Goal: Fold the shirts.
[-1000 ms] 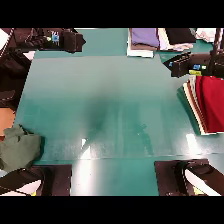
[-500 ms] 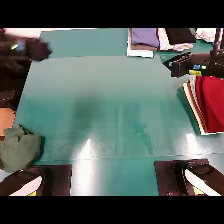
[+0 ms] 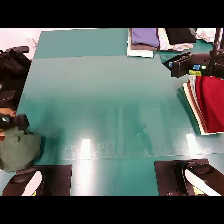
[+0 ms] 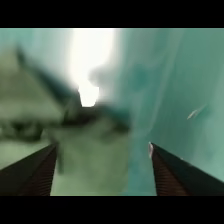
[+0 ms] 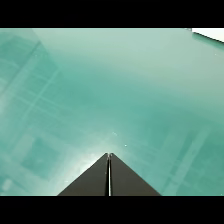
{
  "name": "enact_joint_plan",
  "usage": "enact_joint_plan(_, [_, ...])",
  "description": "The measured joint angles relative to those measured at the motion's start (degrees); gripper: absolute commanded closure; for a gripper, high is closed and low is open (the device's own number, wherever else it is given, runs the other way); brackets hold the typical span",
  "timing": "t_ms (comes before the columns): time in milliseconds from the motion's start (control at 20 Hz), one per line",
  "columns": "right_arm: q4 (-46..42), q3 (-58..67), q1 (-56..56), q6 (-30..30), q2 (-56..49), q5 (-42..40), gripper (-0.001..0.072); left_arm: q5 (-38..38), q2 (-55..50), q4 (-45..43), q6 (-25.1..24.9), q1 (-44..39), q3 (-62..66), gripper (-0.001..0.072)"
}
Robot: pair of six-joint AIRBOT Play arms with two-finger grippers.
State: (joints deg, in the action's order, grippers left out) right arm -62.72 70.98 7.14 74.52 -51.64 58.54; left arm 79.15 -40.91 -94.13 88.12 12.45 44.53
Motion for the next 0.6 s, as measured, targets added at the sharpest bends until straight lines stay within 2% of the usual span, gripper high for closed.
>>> enact_joint_plan(150, [0.02, -0.02, 0.00, 0.00, -0.37, -0.02, 0.0692, -0.20, 0.68, -2.69, -0.09, 1.33, -7.39, 0.0060])
enact_joint_plan(200, [0.04, -0.02, 0.02, 0.00, -0.66, -0.02, 0.0691, -0.37, 0.79, -3.19, -0.11, 1.60, -8.87, 0.0081])
enact_joint_plan(300, [0.11, -0.02, 0.04, 0.00, -1.46, 0.09, 0.0691, -0.74, 0.94, -4.15, -0.09, 1.90, -10.69, 0.0505])
enact_joint_plan(350, [0.11, -0.02, 0.04, 0.00, -1.88, 0.33, 0.0691, -0.92, 0.98, -4.46, -0.07, 2.01, -11.26, 0.0609])
enact_joint_plan(400, [0.13, -0.02, 0.04, 0.00, -2.23, 0.59, 0.0692, -0.87, 1.01, -4.46, -0.07, 2.03, -11.63, 0.0681])
enact_joint_plan(600, [0.13, -0.02, 0.04, 0.00, -2.36, 0.11, 0.0692, -1.07, 1.05, -4.85, 0.15, 2.16, -10.38, 0.0685])
